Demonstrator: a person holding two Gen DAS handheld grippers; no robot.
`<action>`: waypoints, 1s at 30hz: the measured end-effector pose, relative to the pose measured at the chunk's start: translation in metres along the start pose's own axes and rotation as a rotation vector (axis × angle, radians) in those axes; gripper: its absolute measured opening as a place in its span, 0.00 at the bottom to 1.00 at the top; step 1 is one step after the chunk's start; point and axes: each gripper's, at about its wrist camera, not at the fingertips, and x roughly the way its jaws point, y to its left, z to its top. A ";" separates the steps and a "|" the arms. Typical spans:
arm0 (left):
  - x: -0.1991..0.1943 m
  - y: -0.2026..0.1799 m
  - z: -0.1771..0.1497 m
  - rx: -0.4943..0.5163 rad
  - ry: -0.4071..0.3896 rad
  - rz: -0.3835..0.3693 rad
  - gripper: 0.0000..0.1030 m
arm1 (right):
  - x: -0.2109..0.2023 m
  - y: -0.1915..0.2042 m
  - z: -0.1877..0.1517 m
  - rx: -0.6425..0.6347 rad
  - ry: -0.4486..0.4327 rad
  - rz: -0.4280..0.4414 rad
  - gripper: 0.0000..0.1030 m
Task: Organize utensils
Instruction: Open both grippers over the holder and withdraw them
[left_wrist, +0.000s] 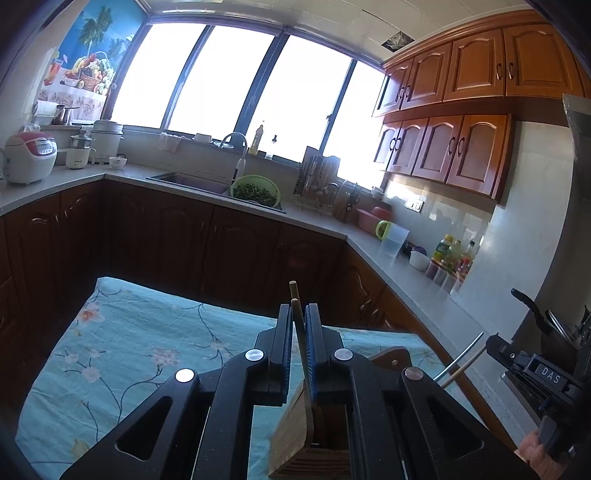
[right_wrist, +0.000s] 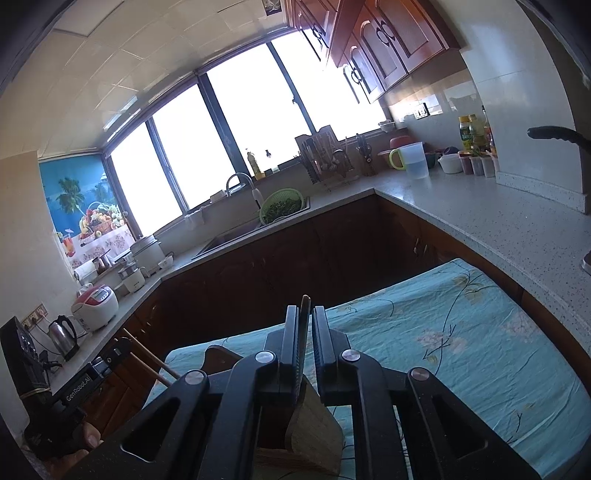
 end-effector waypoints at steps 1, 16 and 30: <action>-0.002 0.001 0.002 -0.003 0.003 -0.014 0.17 | -0.001 -0.001 0.000 0.010 0.003 -0.002 0.13; -0.070 0.010 -0.024 -0.001 -0.025 0.021 0.65 | -0.061 -0.004 -0.012 0.050 -0.074 0.049 0.90; -0.144 0.014 -0.056 0.004 0.063 0.022 0.65 | -0.113 -0.008 -0.066 0.043 0.028 0.042 0.90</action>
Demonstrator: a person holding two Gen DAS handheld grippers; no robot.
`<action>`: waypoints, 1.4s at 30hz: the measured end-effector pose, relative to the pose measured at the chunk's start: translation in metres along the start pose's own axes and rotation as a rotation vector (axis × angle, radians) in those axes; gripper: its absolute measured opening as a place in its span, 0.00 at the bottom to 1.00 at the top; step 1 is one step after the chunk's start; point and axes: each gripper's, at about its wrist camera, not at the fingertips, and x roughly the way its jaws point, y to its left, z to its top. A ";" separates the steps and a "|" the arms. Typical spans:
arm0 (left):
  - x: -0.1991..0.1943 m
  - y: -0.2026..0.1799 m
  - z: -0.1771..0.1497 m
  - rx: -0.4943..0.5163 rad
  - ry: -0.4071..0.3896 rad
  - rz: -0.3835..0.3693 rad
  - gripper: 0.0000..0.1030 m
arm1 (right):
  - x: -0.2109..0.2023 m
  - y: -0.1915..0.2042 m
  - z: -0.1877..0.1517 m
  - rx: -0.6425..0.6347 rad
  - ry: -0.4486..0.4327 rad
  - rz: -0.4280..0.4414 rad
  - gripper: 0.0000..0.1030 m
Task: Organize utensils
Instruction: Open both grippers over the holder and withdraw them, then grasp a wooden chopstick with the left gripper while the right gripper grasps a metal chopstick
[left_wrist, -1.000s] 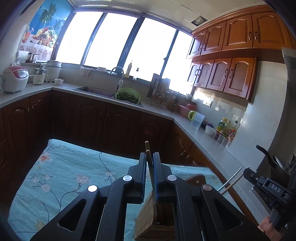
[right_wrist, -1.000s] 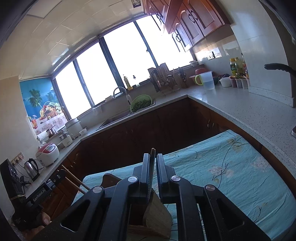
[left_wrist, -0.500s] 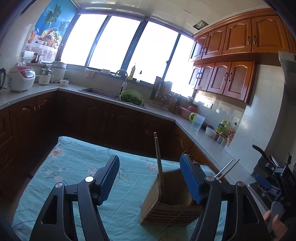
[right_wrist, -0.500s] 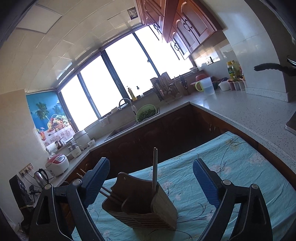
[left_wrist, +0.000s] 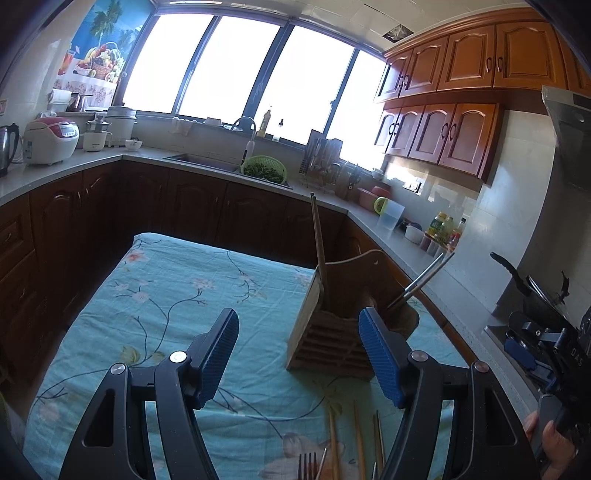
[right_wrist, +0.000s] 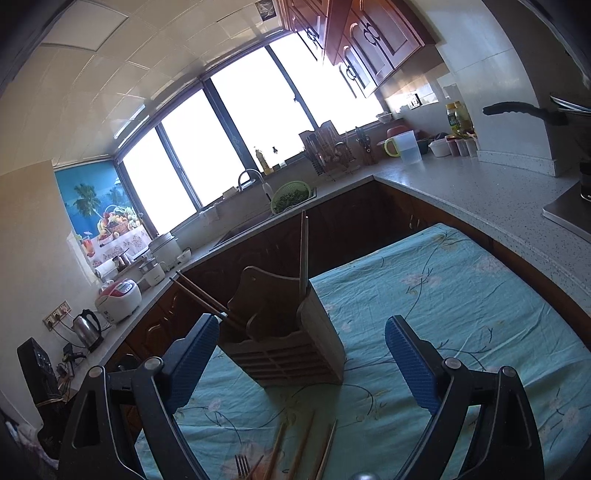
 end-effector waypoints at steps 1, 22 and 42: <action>-0.004 0.000 -0.001 0.003 0.004 0.003 0.65 | -0.002 -0.001 -0.004 0.000 0.013 0.001 0.90; -0.057 -0.001 -0.064 0.048 0.196 0.029 0.65 | -0.041 -0.020 -0.089 0.013 0.159 -0.068 0.90; -0.011 -0.034 -0.098 0.289 0.491 0.033 0.29 | -0.026 -0.013 -0.106 -0.011 0.232 -0.070 0.90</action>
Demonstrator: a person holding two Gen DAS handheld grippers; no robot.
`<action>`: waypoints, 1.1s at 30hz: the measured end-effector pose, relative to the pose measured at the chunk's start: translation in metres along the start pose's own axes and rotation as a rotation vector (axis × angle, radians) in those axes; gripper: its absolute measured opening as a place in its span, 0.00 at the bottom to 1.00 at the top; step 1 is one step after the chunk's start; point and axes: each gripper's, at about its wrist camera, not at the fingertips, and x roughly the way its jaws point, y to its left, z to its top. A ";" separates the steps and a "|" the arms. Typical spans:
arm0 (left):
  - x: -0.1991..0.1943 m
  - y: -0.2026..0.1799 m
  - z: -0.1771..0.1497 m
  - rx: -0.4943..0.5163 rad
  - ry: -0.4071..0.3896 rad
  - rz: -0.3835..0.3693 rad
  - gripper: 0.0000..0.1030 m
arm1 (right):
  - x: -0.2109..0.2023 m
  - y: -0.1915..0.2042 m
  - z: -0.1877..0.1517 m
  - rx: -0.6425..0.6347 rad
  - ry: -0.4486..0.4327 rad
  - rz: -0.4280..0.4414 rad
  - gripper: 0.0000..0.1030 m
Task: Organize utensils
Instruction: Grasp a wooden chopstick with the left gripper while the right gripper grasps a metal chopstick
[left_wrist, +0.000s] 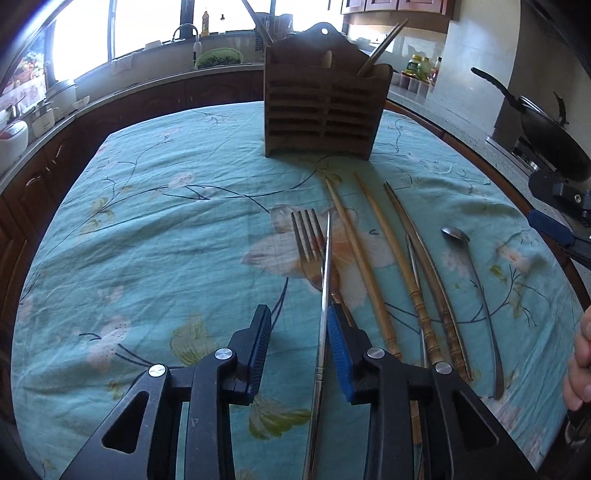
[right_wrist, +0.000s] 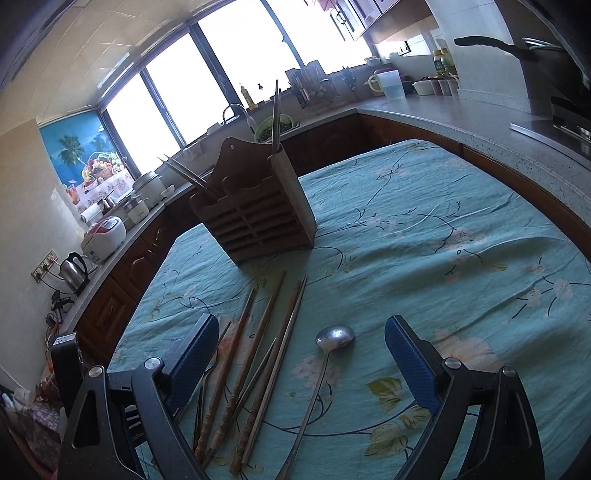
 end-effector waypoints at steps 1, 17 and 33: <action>0.005 -0.003 0.000 0.021 0.019 0.008 0.24 | 0.002 0.000 0.000 0.000 0.005 0.004 0.89; 0.001 0.046 -0.005 -0.231 0.009 -0.006 0.06 | 0.038 0.008 -0.002 -0.030 0.107 0.014 0.62; 0.032 0.018 0.090 -0.033 -0.006 -0.068 0.13 | 0.108 0.027 0.029 -0.106 0.228 -0.018 0.39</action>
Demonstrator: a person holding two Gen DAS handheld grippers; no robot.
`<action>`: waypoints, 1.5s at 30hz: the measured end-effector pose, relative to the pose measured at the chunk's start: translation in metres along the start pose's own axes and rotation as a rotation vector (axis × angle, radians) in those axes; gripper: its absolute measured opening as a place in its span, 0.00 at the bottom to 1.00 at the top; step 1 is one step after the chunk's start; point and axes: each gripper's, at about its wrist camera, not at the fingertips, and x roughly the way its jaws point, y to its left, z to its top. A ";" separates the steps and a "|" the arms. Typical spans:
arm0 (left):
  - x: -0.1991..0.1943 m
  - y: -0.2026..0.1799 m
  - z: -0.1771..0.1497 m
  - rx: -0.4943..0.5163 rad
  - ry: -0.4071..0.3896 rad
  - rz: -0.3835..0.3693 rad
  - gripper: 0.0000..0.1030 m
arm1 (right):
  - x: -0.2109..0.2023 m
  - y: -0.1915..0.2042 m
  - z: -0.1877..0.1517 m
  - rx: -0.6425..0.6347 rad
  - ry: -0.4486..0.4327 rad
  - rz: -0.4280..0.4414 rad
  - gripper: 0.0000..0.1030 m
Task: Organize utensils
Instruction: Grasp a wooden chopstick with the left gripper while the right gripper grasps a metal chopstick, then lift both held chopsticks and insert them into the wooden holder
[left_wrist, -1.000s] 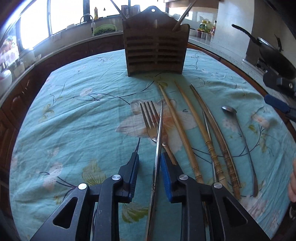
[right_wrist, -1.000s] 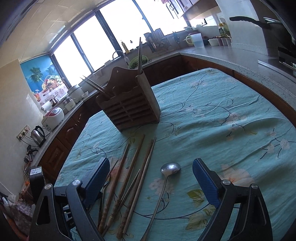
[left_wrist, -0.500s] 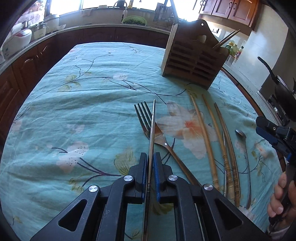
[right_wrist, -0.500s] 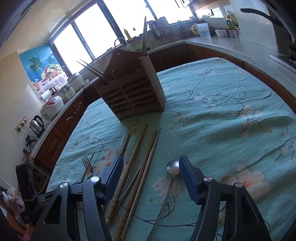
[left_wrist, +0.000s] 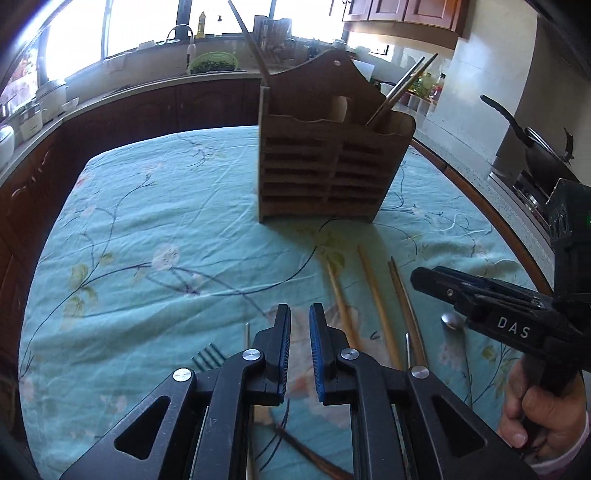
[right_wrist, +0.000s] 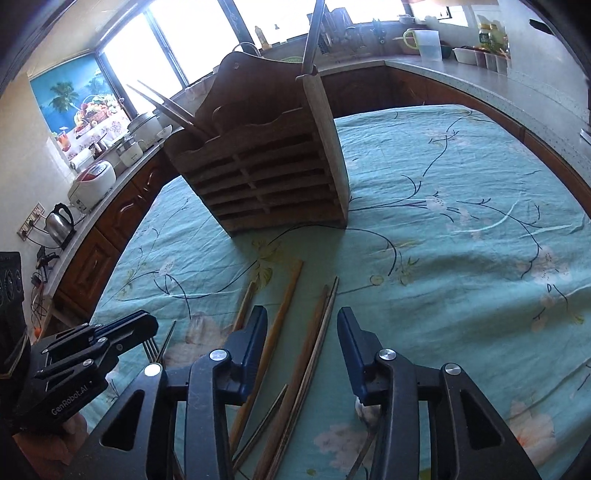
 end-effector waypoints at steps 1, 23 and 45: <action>0.008 -0.002 0.005 0.006 0.017 -0.005 0.16 | 0.003 0.000 0.004 -0.003 0.000 -0.008 0.39; 0.081 0.000 0.027 -0.058 0.142 -0.061 0.14 | 0.034 -0.009 0.010 -0.129 0.114 -0.134 0.25; 0.109 -0.036 0.032 0.136 0.135 0.048 0.05 | 0.039 -0.006 0.013 -0.186 0.117 -0.128 0.07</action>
